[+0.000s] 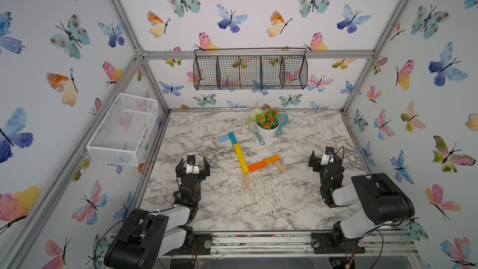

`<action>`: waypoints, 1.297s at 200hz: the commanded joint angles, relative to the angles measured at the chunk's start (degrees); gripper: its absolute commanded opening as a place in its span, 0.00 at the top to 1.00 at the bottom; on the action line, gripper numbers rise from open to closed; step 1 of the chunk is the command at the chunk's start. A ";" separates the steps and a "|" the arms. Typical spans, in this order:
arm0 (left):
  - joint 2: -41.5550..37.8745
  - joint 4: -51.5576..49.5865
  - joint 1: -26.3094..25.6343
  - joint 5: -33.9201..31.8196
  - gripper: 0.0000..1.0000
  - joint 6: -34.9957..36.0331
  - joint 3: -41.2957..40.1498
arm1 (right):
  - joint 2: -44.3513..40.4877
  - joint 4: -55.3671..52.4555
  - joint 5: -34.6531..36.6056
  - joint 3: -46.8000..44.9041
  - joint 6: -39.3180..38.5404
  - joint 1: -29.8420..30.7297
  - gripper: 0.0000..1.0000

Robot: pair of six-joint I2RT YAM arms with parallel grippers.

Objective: Assemble a giraffe with building blocks
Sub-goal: Reset both arms

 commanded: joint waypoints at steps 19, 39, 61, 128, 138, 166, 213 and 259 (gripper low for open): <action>7.60 11.50 6.39 9.77 0.02 -3.12 -0.68 | -0.59 -0.39 -0.50 0.76 0.54 -0.22 0.02; 11.87 14.02 9.35 12.87 0.02 -4.53 1.03 | -0.57 -0.41 -0.57 0.80 0.50 -0.22 0.02; 10.36 -1.12 11.43 17.96 0.02 -5.48 7.22 | -0.52 -0.35 -0.55 0.77 0.54 -0.20 0.02; 10.64 -0.72 11.76 18.21 0.02 -5.37 7.31 | -0.52 -0.37 -0.57 0.78 0.54 -0.22 0.02; 10.68 -0.76 11.70 18.23 0.02 -5.36 7.33 | -0.52 -0.33 -0.57 0.78 0.54 -0.22 0.02; 10.67 -0.78 11.76 18.26 0.02 -5.32 7.33 | -0.56 -0.30 -0.57 0.78 0.54 -0.22 0.02; 10.66 -0.78 11.72 18.26 0.02 -5.32 7.31 | -0.56 -0.35 -0.57 0.82 0.54 -0.22 0.02; 10.61 -0.44 11.75 18.53 0.02 -5.11 7.06 | -0.60 -0.31 -0.57 0.78 0.54 -0.22 0.02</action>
